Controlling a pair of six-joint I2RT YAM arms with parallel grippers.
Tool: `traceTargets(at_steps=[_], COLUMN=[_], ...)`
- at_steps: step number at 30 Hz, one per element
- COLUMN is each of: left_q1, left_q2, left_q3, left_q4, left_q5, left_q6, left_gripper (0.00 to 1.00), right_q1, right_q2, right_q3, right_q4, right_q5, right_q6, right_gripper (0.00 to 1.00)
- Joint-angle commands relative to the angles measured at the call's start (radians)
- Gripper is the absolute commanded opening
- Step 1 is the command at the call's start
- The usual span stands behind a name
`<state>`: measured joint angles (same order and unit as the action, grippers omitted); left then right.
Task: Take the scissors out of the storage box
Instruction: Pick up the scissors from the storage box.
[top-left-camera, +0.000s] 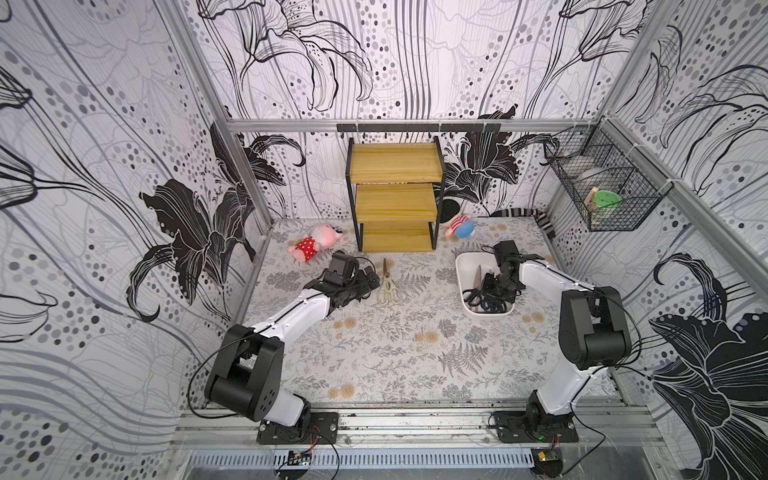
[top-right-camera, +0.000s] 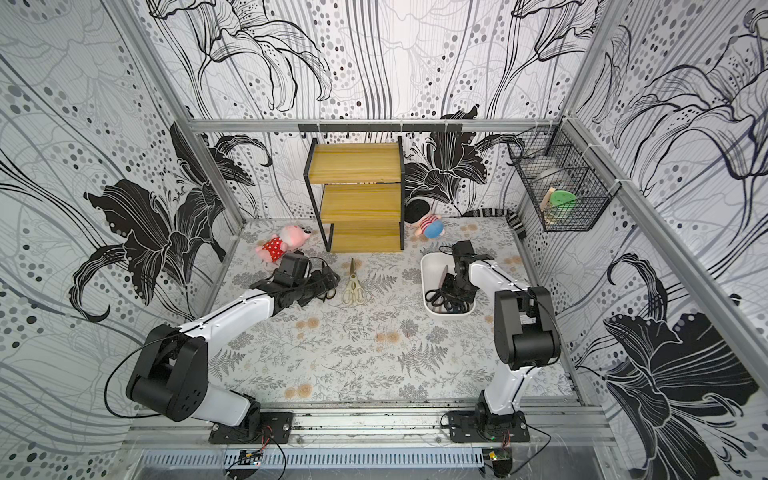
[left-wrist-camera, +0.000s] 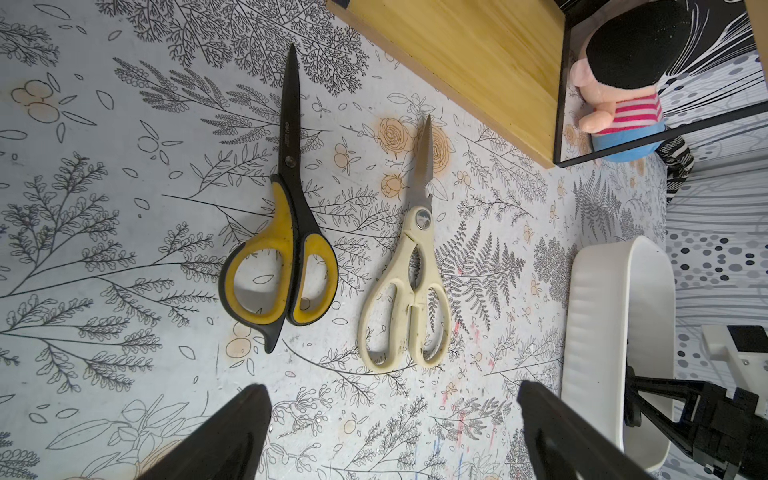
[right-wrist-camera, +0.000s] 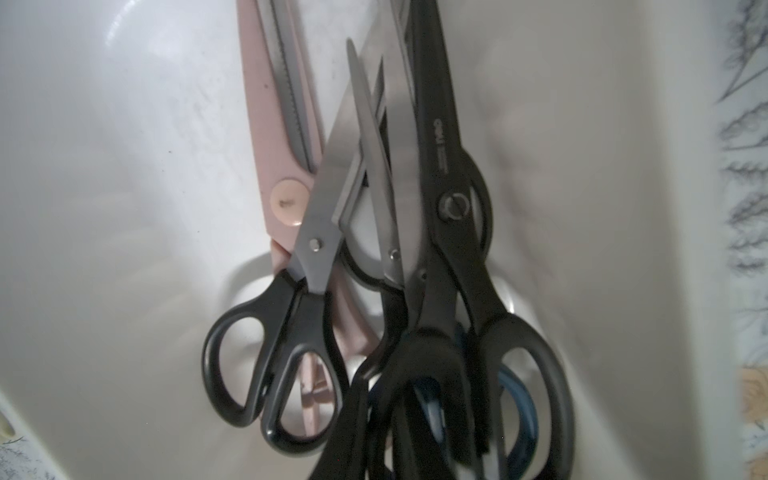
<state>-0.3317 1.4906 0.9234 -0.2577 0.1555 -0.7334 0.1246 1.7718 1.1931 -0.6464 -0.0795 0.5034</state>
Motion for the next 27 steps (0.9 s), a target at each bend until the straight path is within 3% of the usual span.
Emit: traceTargets(at_steps=[1,3,6,21,27], left_q1=[-0.001,-0.001,-0.001,0.005,0.049], left_q2=[-0.006,-0.006,-0.008,-0.039,-0.05], left_q3=[-0.005,-0.008,-0.011,-0.009,-0.032], left_q4=[0.022,0.028,0.026,-0.018,-0.027], left_q5=[-0.017,-0.013,-0.012,-0.039,-0.025], left_q6=[-0.004,-0.004,-0.001,0.047,0.085], left_gripper=[0.98,0.98,0.98,0.98,0.98], right_q1=[-0.003,-0.003,-0.003,0.002,0.056], right_q2=[-0.029,-0.039,-0.041,-0.135,-0.177], right_q3=[0.025,0.025,0.029,0.054,0.057], right_q4=[-0.022,-0.02,-0.02,-0.025,-0.03], right_q5=[-0.011,-0.015,-0.025,-0.061,-0.029], right_q6=[-0.005,-0.004,-0.004,0.055,0.094], right_gripper=[0.16,0.14,0.0,0.0,0.0])
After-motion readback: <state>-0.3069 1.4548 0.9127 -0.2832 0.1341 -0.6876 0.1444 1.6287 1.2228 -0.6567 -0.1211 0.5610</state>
